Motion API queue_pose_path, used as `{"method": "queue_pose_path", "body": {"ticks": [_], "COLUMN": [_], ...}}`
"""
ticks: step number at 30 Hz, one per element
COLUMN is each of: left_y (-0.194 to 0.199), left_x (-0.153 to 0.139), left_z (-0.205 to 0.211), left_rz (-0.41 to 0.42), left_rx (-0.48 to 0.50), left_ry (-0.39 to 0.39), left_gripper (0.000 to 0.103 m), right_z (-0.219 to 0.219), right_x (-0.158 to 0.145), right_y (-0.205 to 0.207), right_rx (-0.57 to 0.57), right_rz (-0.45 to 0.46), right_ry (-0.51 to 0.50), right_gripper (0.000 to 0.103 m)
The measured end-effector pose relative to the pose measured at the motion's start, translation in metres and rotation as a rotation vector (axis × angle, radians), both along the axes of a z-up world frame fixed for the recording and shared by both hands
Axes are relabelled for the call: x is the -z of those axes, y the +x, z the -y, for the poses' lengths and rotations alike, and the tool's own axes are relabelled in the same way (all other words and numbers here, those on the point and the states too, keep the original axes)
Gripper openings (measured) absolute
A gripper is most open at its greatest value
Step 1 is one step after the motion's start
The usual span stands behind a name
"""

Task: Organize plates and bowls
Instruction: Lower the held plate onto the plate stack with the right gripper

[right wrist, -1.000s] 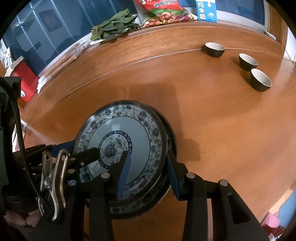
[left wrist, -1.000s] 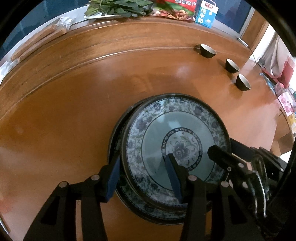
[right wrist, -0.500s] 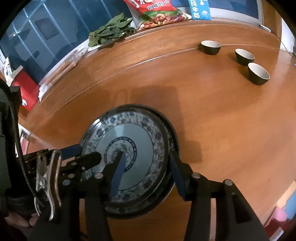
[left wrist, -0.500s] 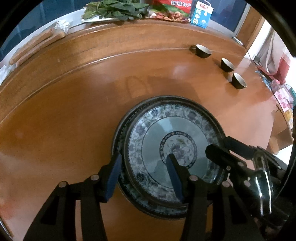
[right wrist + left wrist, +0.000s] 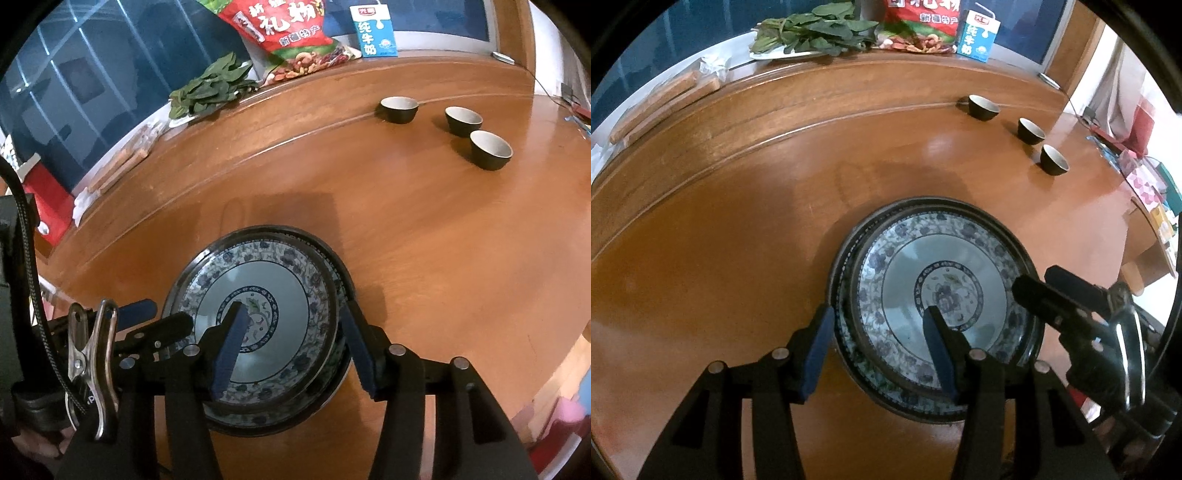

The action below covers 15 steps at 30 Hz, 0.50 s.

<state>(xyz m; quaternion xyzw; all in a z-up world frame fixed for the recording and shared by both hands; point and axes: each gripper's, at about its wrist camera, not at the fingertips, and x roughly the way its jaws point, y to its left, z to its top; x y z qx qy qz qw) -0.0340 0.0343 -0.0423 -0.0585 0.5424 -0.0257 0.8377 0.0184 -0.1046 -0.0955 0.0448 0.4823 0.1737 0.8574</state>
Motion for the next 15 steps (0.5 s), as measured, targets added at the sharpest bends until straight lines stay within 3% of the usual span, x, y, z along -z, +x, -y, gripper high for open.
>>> {"method": "queue_pose_path", "body": {"ticks": [15], "left_y": [-0.001], "left_x": [-0.008], "left_z": [0.003], "left_rz": [0.027], "left_rx": [0.031], "left_ry": [-0.016], "left_gripper": [0.053], "right_z": [-0.001], "right_x": [-0.008], "right_y": [-0.01], "right_rx": [-0.016], "right_rz": [0.032], "right_ry": [-0.013], "right_gripper": [0.055]}}
